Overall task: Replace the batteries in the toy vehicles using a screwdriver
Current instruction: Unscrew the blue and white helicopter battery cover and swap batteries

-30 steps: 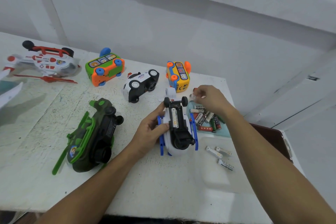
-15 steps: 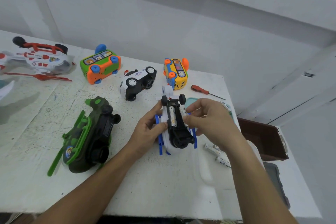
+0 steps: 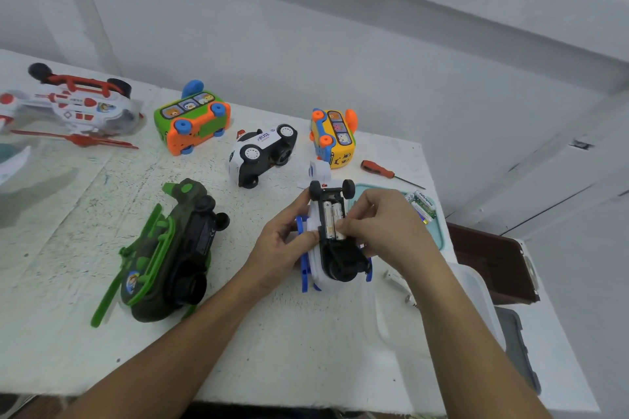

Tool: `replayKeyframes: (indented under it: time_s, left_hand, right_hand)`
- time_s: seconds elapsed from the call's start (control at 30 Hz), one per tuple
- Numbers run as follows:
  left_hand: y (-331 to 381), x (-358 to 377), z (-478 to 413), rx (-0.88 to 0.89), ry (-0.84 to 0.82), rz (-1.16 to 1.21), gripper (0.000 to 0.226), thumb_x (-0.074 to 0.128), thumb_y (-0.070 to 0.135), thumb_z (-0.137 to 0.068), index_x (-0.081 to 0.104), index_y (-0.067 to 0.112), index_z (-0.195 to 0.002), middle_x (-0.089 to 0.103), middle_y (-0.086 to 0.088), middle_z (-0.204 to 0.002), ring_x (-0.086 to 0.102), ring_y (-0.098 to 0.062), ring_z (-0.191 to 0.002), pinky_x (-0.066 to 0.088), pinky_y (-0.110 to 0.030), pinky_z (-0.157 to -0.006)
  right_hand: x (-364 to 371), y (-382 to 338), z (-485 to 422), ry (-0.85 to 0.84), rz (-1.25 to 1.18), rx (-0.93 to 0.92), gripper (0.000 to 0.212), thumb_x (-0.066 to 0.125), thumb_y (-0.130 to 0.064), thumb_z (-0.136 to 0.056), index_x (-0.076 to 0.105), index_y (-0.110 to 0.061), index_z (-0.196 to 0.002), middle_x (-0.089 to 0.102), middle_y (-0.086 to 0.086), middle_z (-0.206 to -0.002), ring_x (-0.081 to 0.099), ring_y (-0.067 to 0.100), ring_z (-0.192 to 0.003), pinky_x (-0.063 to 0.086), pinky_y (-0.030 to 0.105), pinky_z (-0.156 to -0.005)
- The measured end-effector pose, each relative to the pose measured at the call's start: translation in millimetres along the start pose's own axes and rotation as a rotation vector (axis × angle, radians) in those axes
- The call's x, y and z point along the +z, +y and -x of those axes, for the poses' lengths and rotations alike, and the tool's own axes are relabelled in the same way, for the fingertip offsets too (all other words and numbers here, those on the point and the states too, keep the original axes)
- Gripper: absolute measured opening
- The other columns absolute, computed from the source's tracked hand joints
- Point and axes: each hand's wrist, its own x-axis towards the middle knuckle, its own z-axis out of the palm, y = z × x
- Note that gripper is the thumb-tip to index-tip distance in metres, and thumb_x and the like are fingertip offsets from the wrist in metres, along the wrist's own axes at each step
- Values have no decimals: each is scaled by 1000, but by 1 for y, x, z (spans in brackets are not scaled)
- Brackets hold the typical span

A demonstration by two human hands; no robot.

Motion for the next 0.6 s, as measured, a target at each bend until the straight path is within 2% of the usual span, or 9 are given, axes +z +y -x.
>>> replayKeyframes:
  time_s: [0.13,0.27,0.37,0.43,0.47,0.53,0.6]
  left_hand:
    - [-1,0,0,-11,-4,-4,61,49,-5,-96,39,40,-136,66,30,-108,64,0,-108,52,-12,-74]
    - [-2,0,-2,-27,5,7,58,49,-6,-96,40,22,-145,61,18,-120,65,-1,-105,53,-14,-76]
    - [-4,-1,-2,-33,3,2,57,48,-6,-96,40,18,-147,62,7,-123,66,-2,-102,53,-16,-77]
    - [-6,-1,-3,-36,3,6,57,48,-6,-95,39,14,-148,62,2,-124,66,-7,-104,54,-19,-80]
    - [-6,-1,-3,-35,9,14,58,48,-6,-95,38,14,-149,62,-1,-124,66,-8,-104,54,-20,-81]
    - [-6,-1,-4,-24,27,26,59,50,-5,-96,38,22,-148,62,-5,-120,66,-9,-102,54,-20,-81]
    - [-5,0,-5,-5,34,35,60,52,-1,-95,37,32,-142,61,-3,-115,66,-11,-101,54,-19,-80]
  right_hand:
    - [-5,-3,-3,-60,20,23,20,77,-17,-82,58,-12,-86,68,6,-81,69,17,-65,60,29,-59]
    - [-5,-1,-6,-48,2,-8,22,78,-20,-82,58,-12,-88,67,5,-82,67,14,-61,54,22,-49]
    - [-3,9,-6,-43,-37,-91,19,76,-21,-83,60,-15,-89,67,2,-76,65,10,-57,51,21,-48]
    - [-5,21,-3,-69,-152,-166,12,73,-17,-85,63,-19,-89,66,-1,-71,62,8,-57,51,23,-52]
    - [-8,30,-1,-100,-259,-205,12,71,-10,-86,64,-20,-89,67,-2,-74,61,10,-61,52,25,-56]
    - [-14,48,4,-205,-466,-299,29,68,5,-80,67,-23,-89,70,-3,-93,62,14,-77,53,29,-65]
    - [-17,61,11,-315,-537,-402,41,66,10,-70,70,-25,-91,69,0,-113,63,16,-99,54,33,-73]
